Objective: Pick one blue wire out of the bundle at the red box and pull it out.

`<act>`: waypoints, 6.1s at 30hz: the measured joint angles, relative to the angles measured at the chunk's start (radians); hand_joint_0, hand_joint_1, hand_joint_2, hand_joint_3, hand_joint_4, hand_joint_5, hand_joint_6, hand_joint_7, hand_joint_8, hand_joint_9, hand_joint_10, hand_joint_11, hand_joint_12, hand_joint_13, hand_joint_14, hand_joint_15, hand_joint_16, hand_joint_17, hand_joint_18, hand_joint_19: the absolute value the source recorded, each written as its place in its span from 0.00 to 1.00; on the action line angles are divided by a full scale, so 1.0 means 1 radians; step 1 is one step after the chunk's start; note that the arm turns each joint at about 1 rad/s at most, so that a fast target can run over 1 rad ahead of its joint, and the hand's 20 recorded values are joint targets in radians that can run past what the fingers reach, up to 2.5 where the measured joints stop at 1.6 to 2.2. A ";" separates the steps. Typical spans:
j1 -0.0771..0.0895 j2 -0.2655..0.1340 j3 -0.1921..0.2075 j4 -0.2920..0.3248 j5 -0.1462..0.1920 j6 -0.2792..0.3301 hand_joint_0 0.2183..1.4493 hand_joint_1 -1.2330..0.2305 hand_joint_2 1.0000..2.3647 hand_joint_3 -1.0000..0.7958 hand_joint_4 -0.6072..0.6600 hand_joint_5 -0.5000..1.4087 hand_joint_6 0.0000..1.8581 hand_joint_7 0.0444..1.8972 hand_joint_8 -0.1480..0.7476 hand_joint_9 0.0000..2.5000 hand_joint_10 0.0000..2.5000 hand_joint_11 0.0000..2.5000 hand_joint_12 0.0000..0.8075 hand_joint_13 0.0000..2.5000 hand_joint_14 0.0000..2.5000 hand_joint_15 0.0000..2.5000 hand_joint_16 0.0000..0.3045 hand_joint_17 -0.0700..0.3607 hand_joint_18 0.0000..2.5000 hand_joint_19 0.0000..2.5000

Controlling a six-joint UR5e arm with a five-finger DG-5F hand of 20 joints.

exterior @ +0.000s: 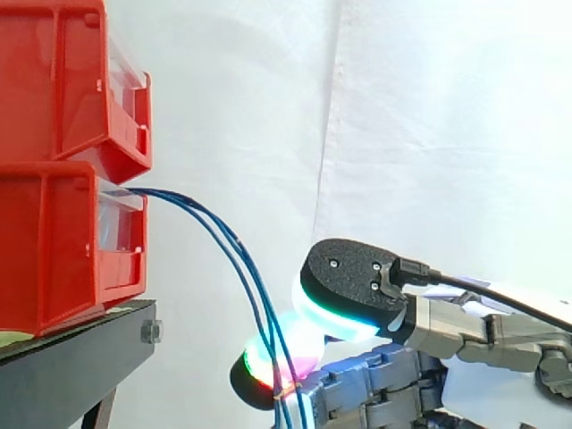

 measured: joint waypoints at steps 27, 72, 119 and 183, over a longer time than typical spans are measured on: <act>0.022 -0.095 0.017 0.141 0.014 0.002 0.26 0.35 0.01 0.36 0.69 0.21 0.27 0.65 0.56 0.40 0.01 0.20 0.55 0.38 0.01 0.18 0.20 0.48 0.31 0.24; 0.017 -0.095 0.078 0.081 -0.004 -0.040 0.26 0.38 0.01 0.37 0.68 0.21 0.27 0.69 0.56 0.41 0.01 0.21 0.56 0.39 0.01 0.18 0.20 0.49 0.32 0.24; 0.004 -0.094 0.049 0.084 -0.104 -0.008 0.32 0.38 0.01 0.49 0.70 0.22 0.29 0.68 0.58 0.44 0.01 0.20 0.58 0.41 0.01 0.17 0.22 0.51 0.34 0.22; -0.010 0.071 0.049 -0.381 -0.054 0.228 0.33 0.31 0.01 0.49 0.72 0.17 0.44 0.49 0.57 0.39 0.01 0.21 0.56 0.41 0.01 0.18 0.20 0.48 0.34 0.22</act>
